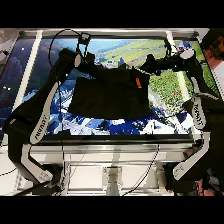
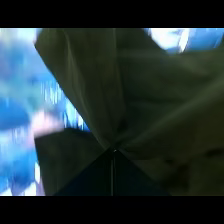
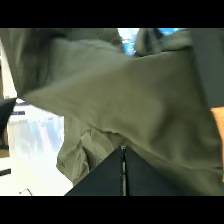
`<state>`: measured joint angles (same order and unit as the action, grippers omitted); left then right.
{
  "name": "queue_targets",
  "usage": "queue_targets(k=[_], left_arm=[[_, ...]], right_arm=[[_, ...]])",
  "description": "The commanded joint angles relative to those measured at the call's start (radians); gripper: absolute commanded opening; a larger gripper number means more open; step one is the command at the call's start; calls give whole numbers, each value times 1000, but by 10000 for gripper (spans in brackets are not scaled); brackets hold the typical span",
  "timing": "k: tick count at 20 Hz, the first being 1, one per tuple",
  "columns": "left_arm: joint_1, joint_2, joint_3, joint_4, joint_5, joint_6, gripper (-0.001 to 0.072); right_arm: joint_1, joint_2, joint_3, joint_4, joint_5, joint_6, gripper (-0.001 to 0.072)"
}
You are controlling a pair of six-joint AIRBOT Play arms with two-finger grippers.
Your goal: Fold the clothes and pants, and hang the long-sleeved shirts on hangers.
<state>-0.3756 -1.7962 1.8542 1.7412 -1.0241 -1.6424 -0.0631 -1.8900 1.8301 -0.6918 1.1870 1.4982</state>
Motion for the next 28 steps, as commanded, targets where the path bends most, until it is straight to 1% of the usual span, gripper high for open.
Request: queue_targets(k=[1, 4, 5, 6, 9, 11, 12, 13, 14, 16, 19, 20, 21, 22, 23, 24, 25, 28], left_arm=[[-18, 25, -64, 31, -111, -82, 1], [-48, 67, -190, 31, -91, -171, 1], [-57, 85, -243, 31, -61, -196, 1], [-66, 107, -304, 31, -27, -249, 1], [-94, 198, -512, 31, 106, -386, 0], [-111, 262, -643, 32, 201, -449, 1], [-111, 292, -703, 32, 251, -497, 1], [-108, 315, -747, 32, 302, -565, 1], [-100, 331, -787, 32, 382, -611, 3], [-86, 337, -800, 32, 528, -617, 3], [-50, 336, -800, 31, 791, -620, 12], [-34, 336, -800, 31, 843, -628, 20], [-13, 336, -800, 31, 866, -648, 20], [9, 336, -800, 31, 863, -667, 22], [34, 336, -800, 31, 859, -690, 139], [56, 336, -800, 30, 856, -721, 315], [82, 337, -800, 30, 855, -756, 369], [136, 338, -800, 27, 851, -768, 369]], right_arm=[[-21, -1, 0, -67, 16, 94, 23], [-51, -1, 0, -103, 51, 118, 23], [-63, -1, 0, -103, 59, 118, 23], [-74, -1, 0, -103, 69, 118, 23], [-100, -1, 0, -104, 106, 113, 23], [-100, -1, 0, -109, 112, 106, 23], [-100, -1, 0, -109, 113, 106, 23], [-100, -1, 0, -109, 116, 106, 23], [-100, -1, 0, -109, 119, 106, 23], [-100, -1, 0, -109, 132, 106, 23], [-100, -1, 0, -105, 137, 106, 24], [-100, -1, 0, -105, 137, 106, 26], [-100, -1, 0, -105, 136, 106, 45], [-100, -1, 0, -105, 136, 106, 104], [-100, -1, 0, -105, 136, 107, 174], [-100, -1, 0, -105, 136, 107, 223], [-100, -1, 0, -105, 136, 106, 231], [-100, -1, 0, -105, 131, 106, 232]])
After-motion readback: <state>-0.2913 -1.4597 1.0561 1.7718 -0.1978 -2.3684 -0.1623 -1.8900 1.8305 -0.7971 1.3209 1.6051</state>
